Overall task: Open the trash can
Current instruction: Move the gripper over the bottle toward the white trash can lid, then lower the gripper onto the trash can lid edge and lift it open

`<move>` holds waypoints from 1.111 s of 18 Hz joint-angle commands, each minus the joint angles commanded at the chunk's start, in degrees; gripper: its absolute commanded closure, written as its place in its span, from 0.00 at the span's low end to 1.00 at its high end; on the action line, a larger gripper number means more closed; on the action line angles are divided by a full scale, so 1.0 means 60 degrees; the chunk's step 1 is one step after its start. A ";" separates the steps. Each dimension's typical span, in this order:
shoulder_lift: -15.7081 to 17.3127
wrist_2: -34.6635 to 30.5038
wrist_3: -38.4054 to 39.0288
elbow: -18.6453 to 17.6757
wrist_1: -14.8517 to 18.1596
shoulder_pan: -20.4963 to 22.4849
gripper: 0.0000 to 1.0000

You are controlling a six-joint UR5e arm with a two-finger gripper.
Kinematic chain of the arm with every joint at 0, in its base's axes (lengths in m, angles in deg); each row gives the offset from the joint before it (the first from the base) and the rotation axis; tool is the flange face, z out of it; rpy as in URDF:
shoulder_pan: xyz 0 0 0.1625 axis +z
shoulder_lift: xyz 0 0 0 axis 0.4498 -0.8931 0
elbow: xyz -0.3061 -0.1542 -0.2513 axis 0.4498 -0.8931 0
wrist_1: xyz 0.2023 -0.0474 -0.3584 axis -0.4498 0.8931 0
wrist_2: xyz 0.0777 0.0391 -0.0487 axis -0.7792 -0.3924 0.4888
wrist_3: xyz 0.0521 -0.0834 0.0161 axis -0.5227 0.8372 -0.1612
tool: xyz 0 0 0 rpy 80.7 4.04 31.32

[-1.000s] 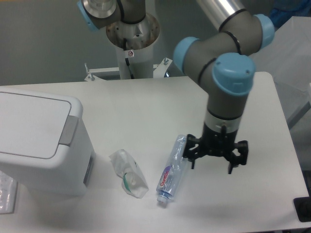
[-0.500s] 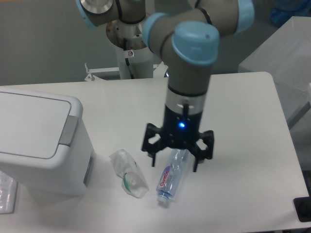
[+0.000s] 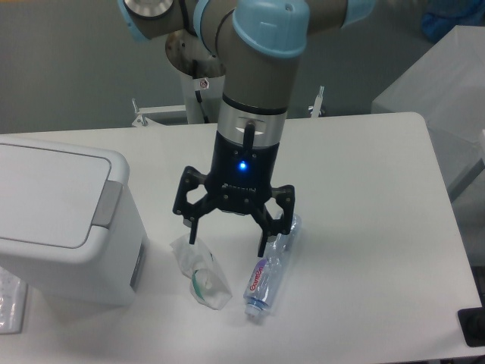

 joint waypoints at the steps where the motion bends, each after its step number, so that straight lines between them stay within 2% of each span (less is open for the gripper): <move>1: 0.0117 -0.0029 0.0206 -0.0175 -0.0015 -0.0088 0.00; 5: 0.0425 -0.0074 0.0281 -0.0761 -0.0015 -0.0147 0.00; 7: 0.0674 -0.0074 0.0325 -0.1317 -0.0102 -0.0395 0.00; 8: 0.0747 -0.0059 0.0543 -0.1407 -0.0103 -0.0513 0.00; 14: 0.0763 -0.0074 0.1861 -0.1451 -0.0117 -0.0997 0.00; 18: 0.0763 -0.0088 0.1995 -0.1495 -0.0103 -0.1144 0.00; 20: 0.0923 -0.0088 0.1966 -0.1801 -0.0132 -0.1158 0.00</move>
